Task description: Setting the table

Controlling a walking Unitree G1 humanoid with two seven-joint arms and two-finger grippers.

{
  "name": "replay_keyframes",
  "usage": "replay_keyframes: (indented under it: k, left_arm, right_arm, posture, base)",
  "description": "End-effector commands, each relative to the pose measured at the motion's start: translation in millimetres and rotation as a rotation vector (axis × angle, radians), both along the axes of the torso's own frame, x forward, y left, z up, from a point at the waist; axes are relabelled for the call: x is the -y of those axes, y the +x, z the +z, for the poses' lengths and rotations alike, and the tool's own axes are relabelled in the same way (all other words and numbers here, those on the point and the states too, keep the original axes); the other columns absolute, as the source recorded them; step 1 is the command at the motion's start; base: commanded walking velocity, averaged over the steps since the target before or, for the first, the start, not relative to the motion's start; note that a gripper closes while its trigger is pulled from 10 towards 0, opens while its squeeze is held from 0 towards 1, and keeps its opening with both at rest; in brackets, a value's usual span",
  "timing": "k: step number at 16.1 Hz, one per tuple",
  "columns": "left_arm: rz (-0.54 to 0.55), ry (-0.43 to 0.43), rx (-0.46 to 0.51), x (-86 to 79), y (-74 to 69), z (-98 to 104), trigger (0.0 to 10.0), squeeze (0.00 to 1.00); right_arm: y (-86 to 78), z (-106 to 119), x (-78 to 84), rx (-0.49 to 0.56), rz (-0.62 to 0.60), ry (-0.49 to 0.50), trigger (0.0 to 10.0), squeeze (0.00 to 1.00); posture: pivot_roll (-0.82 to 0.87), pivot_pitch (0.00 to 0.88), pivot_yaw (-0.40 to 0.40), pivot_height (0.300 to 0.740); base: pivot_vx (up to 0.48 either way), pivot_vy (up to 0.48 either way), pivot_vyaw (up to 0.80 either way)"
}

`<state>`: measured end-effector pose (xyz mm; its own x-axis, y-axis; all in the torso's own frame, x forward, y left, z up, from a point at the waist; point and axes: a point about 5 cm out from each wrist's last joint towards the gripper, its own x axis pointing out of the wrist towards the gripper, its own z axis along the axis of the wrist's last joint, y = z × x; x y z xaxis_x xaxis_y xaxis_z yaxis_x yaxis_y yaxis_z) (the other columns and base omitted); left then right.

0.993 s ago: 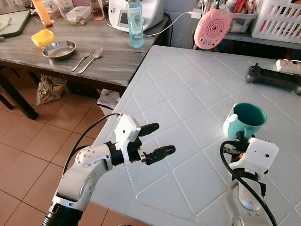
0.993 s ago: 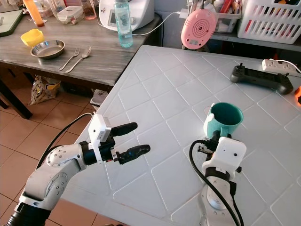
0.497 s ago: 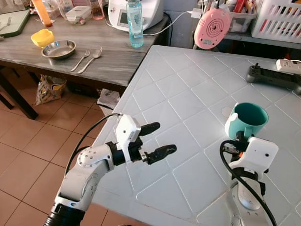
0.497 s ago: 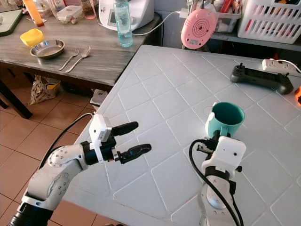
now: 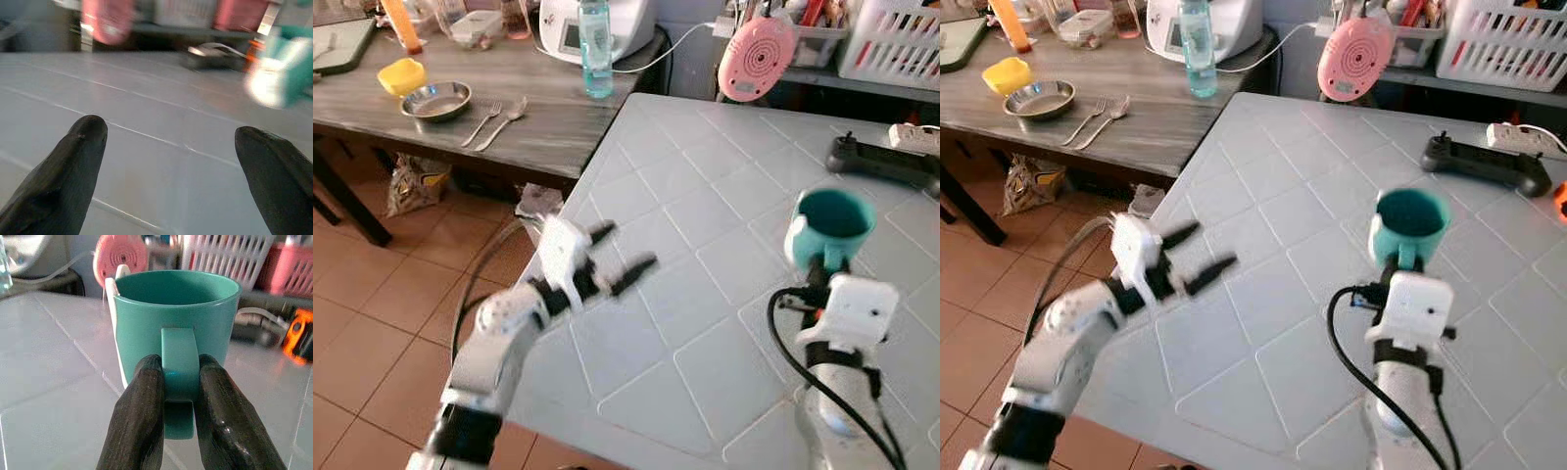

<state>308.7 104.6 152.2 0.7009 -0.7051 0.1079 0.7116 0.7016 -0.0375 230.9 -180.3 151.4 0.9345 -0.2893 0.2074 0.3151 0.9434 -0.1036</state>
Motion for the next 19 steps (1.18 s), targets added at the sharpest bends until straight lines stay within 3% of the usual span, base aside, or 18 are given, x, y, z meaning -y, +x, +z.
replay_keyframes:
  k: [1, 2, 3, 4, 7, 19]
  left_arm:
    - [0.108, 0.011, 0.002, -8.0, 6.9, -1.6, 10.0, 0.0]
    - [0.201, 0.02, 0.004, -12.9, 14.0, -2.8, 10.0, 0.0]
    - [0.231, 0.013, -0.001, -14.5, 16.4, -3.0, 10.0, 0.0]
    - [0.268, 0.007, -0.003, -16.8, 19.0, -2.9, 10.0, 0.0]
    - [0.393, -0.007, -0.018, -25.2, 27.5, -3.5, 10.0, 0.0]
    - [0.378, 0.053, -0.054, -25.5, 21.8, -15.6, 10.0, 0.0]
  right_arm:
    - [-0.9, 9.9, -0.2, 0.034, 0.008, -0.011, 0.0, 0.0]
    - [-2.2, 14.2, 1.6, 0.044, -0.005, -0.039, 2.8, 0.0]
    - [-3.1, 15.1, 2.8, 0.045, -0.011, -0.046, 4.2, 0.0]
    - [-3.8, 15.0, 4.0, 0.04, -0.013, -0.05, 10.0, 0.0]
    - [-5.1, 14.6, 8.4, 0.026, -0.017, -0.045, 10.0, 0.0]
    - [-7.1, 9.9, 4.9, -0.012, 0.001, -0.023, 10.0, 0.0]
  posture:
    - [0.05, 0.088, 0.01, 0.74]
    - [0.05, 0.083, 0.01, 0.74]
    - [0.06, 0.073, 0.005, 0.74]
    - [0.06, 0.068, 0.001, 0.74]
    - [0.06, 0.063, -0.008, 0.74]
    - [0.05, 0.079, -0.007, 0.74]
  base:
    - [0.0, 0.0, 0.0]
    - [0.0, 0.0, 0.0]
    - [0.0, 0.0, 0.0]
    - [0.0, 0.0, 0.0]
    - [0.0, 0.0, 0.0]
    - [0.0, 0.0, 0.0]
